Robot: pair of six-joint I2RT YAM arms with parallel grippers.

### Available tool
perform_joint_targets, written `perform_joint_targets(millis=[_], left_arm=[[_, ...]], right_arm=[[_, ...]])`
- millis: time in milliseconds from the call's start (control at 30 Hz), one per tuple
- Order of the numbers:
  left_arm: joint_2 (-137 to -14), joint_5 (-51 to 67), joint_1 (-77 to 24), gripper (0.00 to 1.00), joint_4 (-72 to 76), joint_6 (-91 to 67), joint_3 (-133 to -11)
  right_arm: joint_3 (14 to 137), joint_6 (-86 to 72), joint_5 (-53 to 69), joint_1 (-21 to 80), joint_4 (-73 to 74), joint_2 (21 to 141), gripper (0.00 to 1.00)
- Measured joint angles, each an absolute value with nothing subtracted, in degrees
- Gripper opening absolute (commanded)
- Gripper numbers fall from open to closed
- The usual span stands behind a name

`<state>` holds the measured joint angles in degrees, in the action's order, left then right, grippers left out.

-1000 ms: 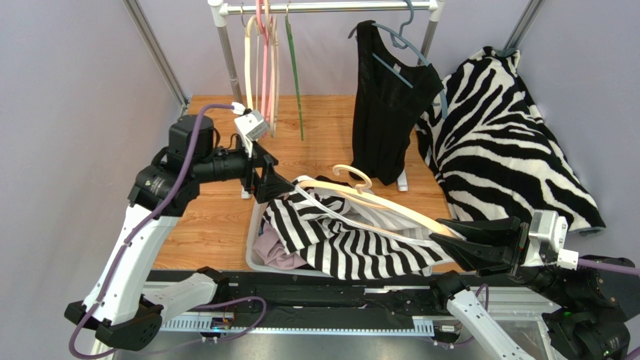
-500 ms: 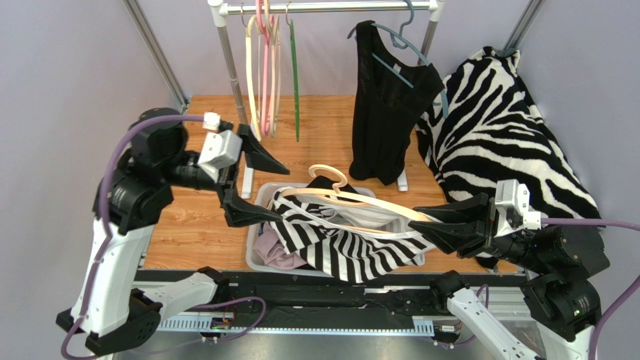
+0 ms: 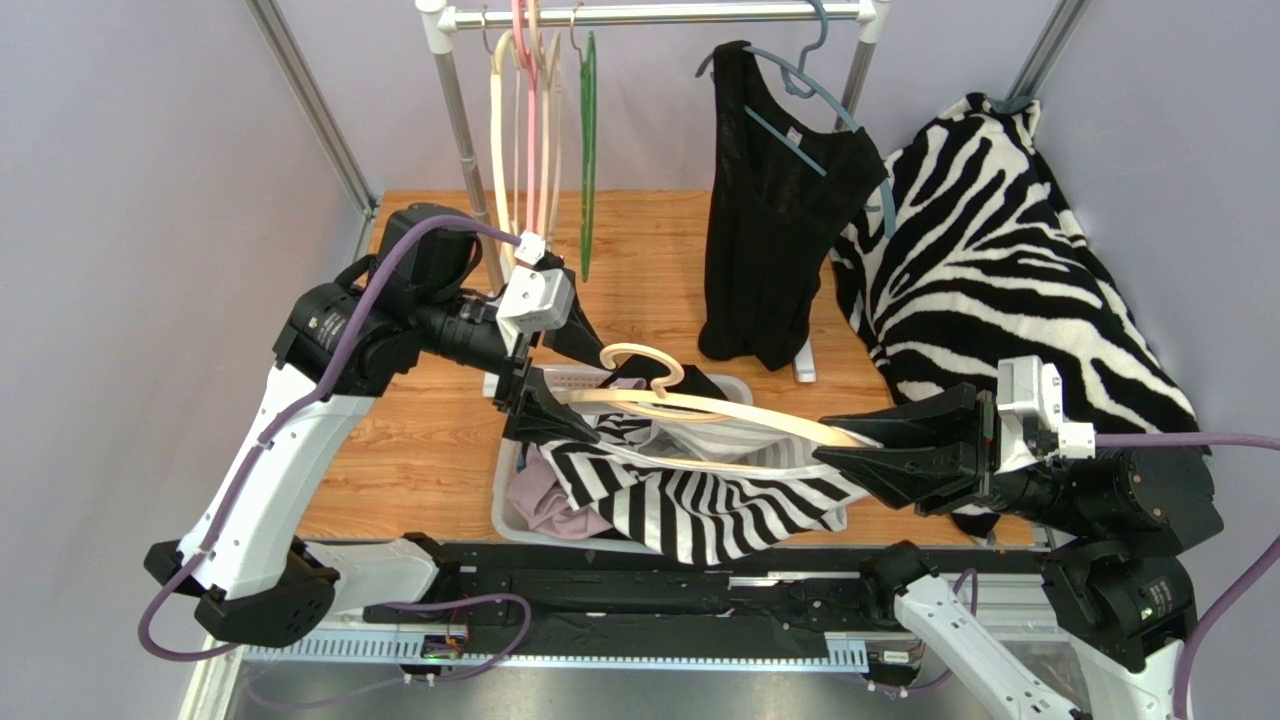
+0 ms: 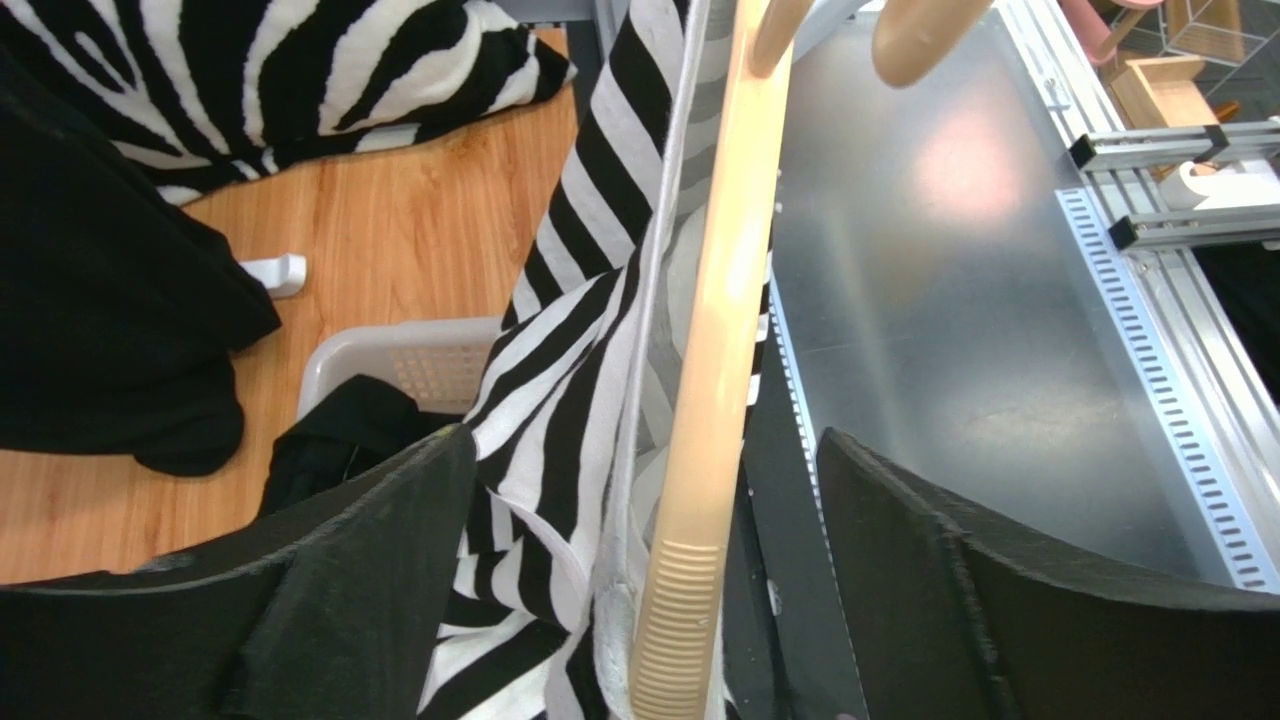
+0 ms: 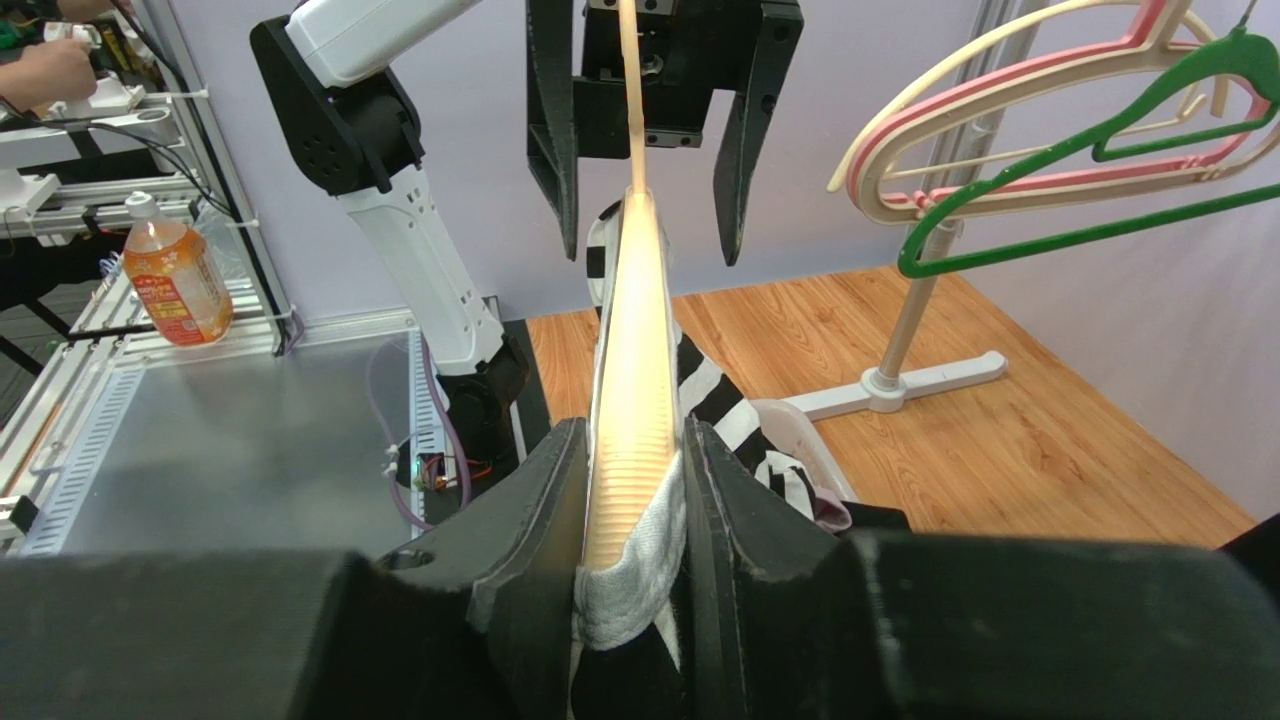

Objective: Remove the tank top from the hanger

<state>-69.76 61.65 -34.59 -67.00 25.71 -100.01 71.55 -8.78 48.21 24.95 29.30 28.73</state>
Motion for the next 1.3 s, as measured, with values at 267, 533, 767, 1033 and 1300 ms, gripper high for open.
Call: perform_joint_targets(millis=[267, 533, 767, 1033, 1300], left_arm=[[-69.7, 59.3, -35.5, 0.0, -65.2, 24.2, -101.7], [-69.0, 57.5, -35.5, 0.0, -64.9, 23.9, -101.8], [-69.3, 53.7, -36.0, 0.0, -63.8, 22.9, -101.9], [-67.3, 43.3, -36.0, 0.0, -62.9, 22.6, -101.7], [-66.8, 39.8, -36.0, 0.0, -62.3, 22.2, -101.7]], right_arm=[[71.0, -9.7, 47.9, 24.5, 27.6, 30.6, 0.0], [70.1, -11.7, 47.7, 24.6, 23.7, 31.9, 0.57], [70.1, -10.3, 43.4, 24.9, 23.0, 34.3, 0.78], [69.8, -5.8, 27.9, 24.9, 26.8, 26.2, 0.65], [65.1, -5.8, 22.1, 24.9, 30.7, 22.9, 0.59]])
